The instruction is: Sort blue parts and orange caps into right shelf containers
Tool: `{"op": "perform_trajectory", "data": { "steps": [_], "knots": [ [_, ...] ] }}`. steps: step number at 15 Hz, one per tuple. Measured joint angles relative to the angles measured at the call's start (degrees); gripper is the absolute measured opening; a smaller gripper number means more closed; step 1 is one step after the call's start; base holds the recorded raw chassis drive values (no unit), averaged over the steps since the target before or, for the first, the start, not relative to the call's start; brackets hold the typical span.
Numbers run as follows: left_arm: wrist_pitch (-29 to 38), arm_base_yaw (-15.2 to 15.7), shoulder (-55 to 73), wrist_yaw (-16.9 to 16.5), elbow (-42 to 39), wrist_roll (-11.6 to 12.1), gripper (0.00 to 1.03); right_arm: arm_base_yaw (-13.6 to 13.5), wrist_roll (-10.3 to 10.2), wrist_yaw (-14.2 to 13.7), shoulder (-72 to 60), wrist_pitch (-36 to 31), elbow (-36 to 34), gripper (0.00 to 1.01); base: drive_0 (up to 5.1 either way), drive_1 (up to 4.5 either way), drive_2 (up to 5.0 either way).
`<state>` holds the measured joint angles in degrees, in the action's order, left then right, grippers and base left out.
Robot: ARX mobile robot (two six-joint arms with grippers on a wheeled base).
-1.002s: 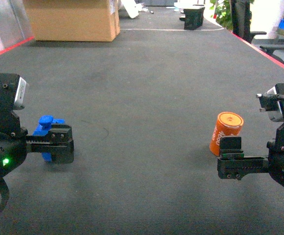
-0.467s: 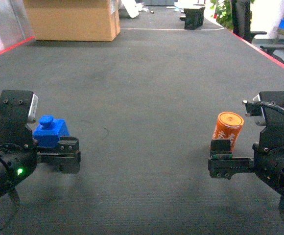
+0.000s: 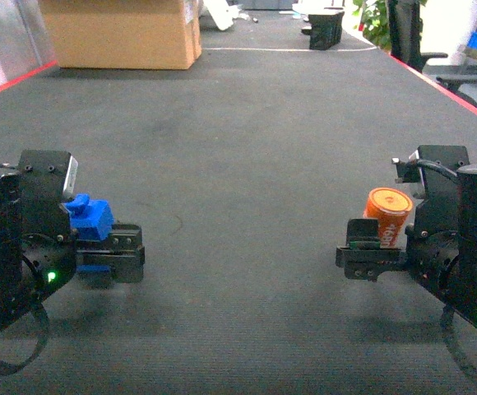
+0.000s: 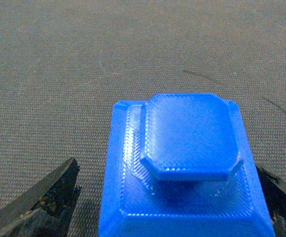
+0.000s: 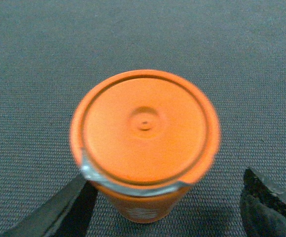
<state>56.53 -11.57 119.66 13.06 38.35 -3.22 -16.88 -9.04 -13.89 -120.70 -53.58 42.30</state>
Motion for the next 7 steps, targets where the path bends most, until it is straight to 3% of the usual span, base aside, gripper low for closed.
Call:
{"op": "perform_trajectory", "data": {
  "steps": [1,3,5,7],
  "knots": [
    [-0.28,0.07,0.11,-0.26,0.11,-0.09,0.98,0.0,0.02,-0.13,-0.11,0.0,0.11,0.75,0.0,0.0,0.0],
    [-0.07,0.28,0.2,-0.28,0.15,-0.04,0.75,0.0,0.09,-0.2,-0.74,-0.15,0.33,0.48,0.0,0.0,0.0],
    [0.24,0.55,0.2,-0.5,0.15,-0.04,0.46,-0.37,1.27,-1.97,-1.07,-0.96,0.46,0.41,0.0,0.0,0.0],
    [4.98,0.37,-3.63,1.07,-3.8,-0.57,0.43,-0.31,1.62,-2.58,5.92,-7.1,-5.09,0.41,0.0,0.0,0.0]
  ]
}}
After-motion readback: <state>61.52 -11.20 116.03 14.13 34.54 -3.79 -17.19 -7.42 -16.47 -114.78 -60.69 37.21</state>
